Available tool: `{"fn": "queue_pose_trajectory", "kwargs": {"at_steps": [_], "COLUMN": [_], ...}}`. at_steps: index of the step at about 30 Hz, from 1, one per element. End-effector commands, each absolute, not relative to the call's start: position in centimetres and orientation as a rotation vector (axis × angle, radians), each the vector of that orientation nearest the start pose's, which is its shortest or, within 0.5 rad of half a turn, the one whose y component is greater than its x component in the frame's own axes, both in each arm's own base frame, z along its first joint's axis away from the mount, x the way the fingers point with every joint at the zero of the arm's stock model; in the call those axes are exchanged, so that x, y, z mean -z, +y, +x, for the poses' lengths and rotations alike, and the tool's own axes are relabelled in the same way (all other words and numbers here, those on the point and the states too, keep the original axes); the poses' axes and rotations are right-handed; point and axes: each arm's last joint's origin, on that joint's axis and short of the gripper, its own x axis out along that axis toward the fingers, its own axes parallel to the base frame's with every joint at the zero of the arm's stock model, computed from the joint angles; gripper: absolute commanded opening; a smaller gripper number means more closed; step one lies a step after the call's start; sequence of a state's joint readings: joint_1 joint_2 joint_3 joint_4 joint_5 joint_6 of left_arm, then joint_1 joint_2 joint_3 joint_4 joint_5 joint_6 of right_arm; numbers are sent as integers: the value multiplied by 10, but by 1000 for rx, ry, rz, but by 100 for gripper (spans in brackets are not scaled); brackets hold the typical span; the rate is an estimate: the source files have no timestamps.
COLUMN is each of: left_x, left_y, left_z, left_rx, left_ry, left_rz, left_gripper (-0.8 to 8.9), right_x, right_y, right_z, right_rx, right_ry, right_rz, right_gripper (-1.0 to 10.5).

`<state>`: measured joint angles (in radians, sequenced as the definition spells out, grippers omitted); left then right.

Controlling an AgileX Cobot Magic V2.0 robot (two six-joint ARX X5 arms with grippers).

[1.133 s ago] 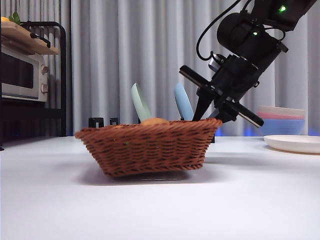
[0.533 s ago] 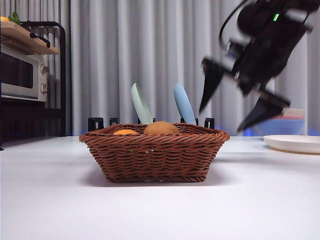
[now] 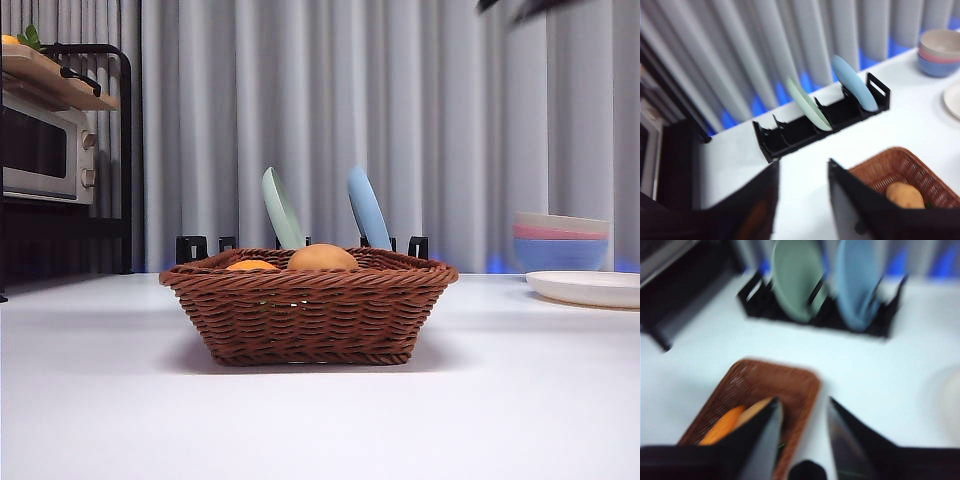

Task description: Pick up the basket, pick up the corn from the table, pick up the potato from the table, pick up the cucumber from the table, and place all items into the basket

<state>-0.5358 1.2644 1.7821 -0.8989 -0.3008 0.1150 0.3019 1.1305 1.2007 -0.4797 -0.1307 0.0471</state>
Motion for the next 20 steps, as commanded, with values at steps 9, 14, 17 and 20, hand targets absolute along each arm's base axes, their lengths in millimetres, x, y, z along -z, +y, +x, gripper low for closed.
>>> {"fn": "queue_pose_trajectory", "kwargs": {"at_steps": [9, 14, 17, 20], "left_x": [-405, -354, -327, -303], "left_y": [-78, -63, -55, -49], "left_z": [153, 126, 112, 101], "left_rx": [246, 242, 244, 245], "left_ry": [263, 220, 191, 166], "left_rz": [241, 173, 154, 115], "left_gripper": [-8, -8, -8, -8], "right_x": [-405, -376, -350, -326], "right_y": [47, 37, 31, 24], "right_z": [148, 119, 103, 81], "right_rx": [-319, -306, -271, -271], "right_ry": [227, 184, 164, 103], "right_rz": [-50, -43, -44, -28], "right_gripper": [-17, -17, -17, -17]}}
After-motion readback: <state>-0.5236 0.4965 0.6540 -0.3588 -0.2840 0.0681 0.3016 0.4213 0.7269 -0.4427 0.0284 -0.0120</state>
